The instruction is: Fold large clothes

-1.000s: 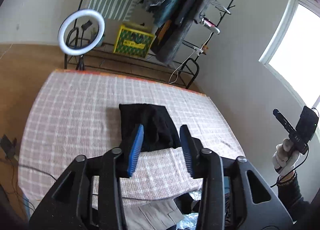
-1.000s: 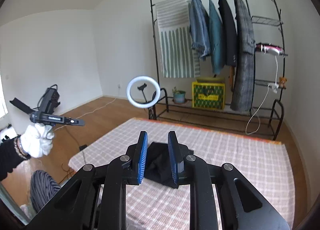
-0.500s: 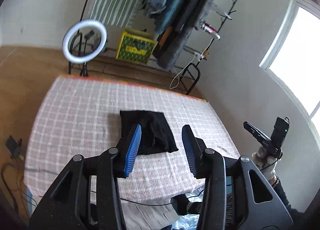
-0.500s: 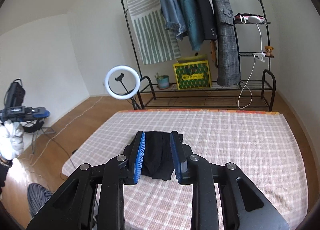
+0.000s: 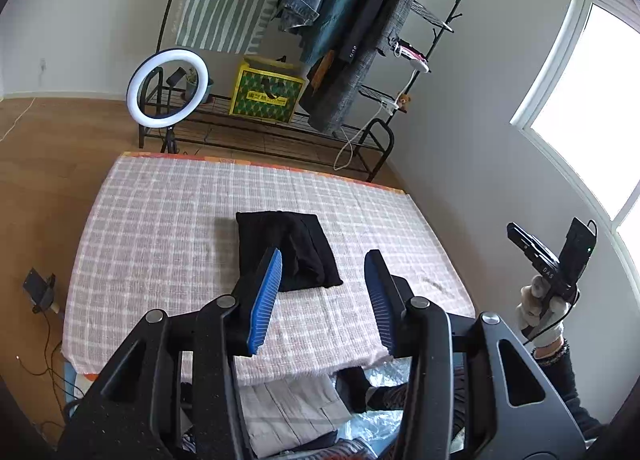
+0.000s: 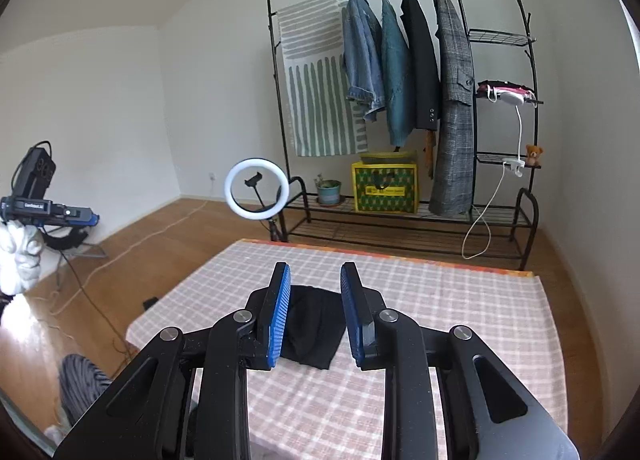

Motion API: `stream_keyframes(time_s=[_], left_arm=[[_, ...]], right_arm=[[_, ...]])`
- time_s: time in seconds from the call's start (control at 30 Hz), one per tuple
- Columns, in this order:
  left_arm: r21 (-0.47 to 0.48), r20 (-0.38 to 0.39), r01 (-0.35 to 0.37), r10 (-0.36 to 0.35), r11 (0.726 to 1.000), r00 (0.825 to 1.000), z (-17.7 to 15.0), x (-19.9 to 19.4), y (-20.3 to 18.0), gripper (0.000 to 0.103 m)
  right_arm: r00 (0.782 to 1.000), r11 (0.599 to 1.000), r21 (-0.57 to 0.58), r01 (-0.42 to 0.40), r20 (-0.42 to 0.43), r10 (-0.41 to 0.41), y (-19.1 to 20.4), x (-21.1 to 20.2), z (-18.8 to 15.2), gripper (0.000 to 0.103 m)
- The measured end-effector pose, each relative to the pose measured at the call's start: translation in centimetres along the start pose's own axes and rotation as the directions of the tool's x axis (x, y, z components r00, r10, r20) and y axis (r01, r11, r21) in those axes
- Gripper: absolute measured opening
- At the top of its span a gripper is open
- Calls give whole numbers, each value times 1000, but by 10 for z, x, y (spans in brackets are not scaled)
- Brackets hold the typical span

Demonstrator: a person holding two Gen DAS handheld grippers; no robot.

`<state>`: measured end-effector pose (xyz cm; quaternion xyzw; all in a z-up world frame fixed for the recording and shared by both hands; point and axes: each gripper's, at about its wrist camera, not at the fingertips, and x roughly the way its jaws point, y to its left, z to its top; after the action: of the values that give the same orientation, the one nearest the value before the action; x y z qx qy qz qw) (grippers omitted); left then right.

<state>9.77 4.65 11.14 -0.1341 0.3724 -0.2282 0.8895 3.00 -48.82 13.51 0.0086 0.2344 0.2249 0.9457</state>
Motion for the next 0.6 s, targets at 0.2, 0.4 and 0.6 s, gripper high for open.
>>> stream_keyframes(time_s=[0.2, 0.4, 0.6], left_arm=[[-124, -63, 36, -44, 992, 997, -36, 97, 50, 56], [-351, -154, 36, -96, 936, 983, -80, 219, 116, 56], [-396, -298, -69, -57, 916, 953, -111, 306, 151, 56]], right_arm=[[992, 991, 130, -11, -127, 27, -30, 82, -45, 24], [951, 945, 322, -49, -273, 143, -46, 182, -103, 25], [895, 924, 379, 57, -429, 121, -45, 259, -157, 51]])
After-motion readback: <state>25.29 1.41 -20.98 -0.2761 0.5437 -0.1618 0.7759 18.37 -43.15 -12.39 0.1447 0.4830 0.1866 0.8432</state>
